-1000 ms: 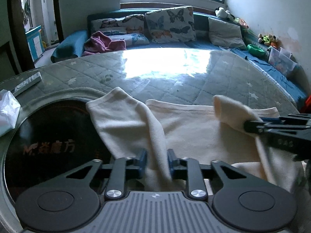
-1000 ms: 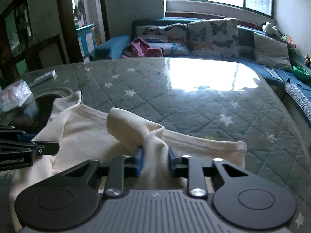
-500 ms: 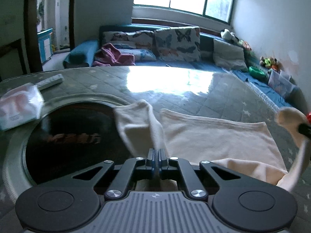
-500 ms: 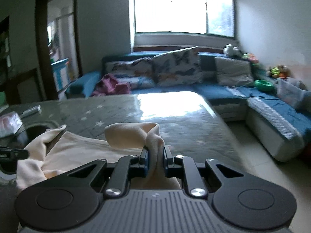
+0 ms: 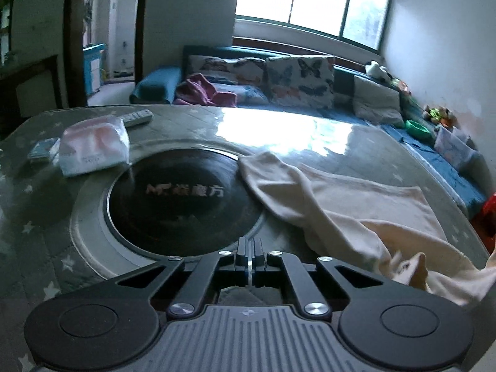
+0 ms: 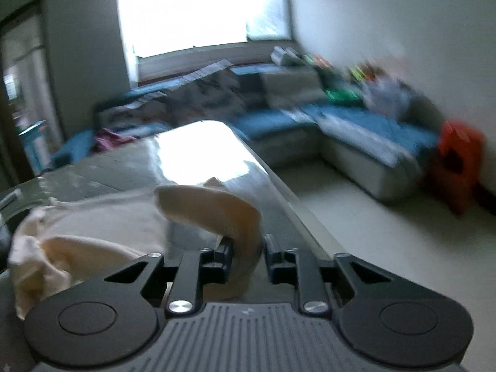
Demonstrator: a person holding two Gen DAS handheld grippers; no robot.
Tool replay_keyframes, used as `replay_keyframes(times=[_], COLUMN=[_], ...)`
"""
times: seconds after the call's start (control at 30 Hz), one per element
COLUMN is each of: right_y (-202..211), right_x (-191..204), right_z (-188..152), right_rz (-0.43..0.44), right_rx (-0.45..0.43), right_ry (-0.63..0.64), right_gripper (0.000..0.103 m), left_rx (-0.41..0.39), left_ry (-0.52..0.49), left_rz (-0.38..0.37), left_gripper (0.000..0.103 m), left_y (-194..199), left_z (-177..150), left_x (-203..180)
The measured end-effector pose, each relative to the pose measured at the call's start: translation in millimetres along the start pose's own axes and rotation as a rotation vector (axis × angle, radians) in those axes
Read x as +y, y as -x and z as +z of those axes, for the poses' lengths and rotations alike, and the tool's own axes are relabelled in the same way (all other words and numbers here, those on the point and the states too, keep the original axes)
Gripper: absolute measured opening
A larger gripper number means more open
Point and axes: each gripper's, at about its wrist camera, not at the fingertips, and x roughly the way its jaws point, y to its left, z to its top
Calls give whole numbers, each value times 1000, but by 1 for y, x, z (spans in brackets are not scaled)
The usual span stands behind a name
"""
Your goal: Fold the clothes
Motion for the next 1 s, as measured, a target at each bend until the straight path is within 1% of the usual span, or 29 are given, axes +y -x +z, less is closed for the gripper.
replay_keyframes(times=[0.07,0.13,0.17,0.2,0.23,0.3,0.37,0.43,0.5,0.53,0.57,0.6,0.67,0.8,0.87,0.97,1.0], right_y=[-1,3,4,6,6,7,3,-1,-3,-5,-6,-7,-8,-10,-13,-13,-13], right_x=[-10,-14,-14,-14,-13,1,14,31,43,52,63,74,97,138,156,177,180], right_z=[-6,-7,-6,-4,-3,-2,-1,-1,-3,-4,-6,-8,-12,-22,-28,-41,-45], right_rz=[-34,-60,-59,-52,-44,-1,60,132,199,244,287,326,402,529,564,569,571], right_rx=[13,0,-8,-15,-22,-25,-13,6,24,37,52,65,93,134,151,168,177], right_ry=[-22,-13,-5,3,10,43,76,108,139,159,184,209,258,368,427,509,528], right_gripper=[23,26,31,38,41,44,48,48,49,49,49,49,49,49,49,45,37], left_rx=[10,6,4,4,0,-2,15,36,56,67,77,79,77,31,0,-38,-46], left_ry=[-8,-24,-29,-32,-39,-56,-66,-71,-63,-58,-53,-49,-41,-33,-17,8,18], left_rz=[-11,-28,-28,-25,-29,-36,-25,-2,1,0,-2,-10,-33,-48,-51,-48,-48], left_gripper=[6,16,29,46,51,52,52,52,47,40,19,8,3,2,2,2,2], left_y=[-6,-14,-19,-25,-32,-46,-64,-82,-96,-103,-110,-113,-113,-91,-73,-45,-37], left_z=[3,8,12,16,20,25,31,35,36,37,38,37,34,30,28,21,18], left_x=[-8,-19,-24,-29,-35,-47,-56,-63,-62,-61,-60,-59,-55,-47,-40,-27,-21])
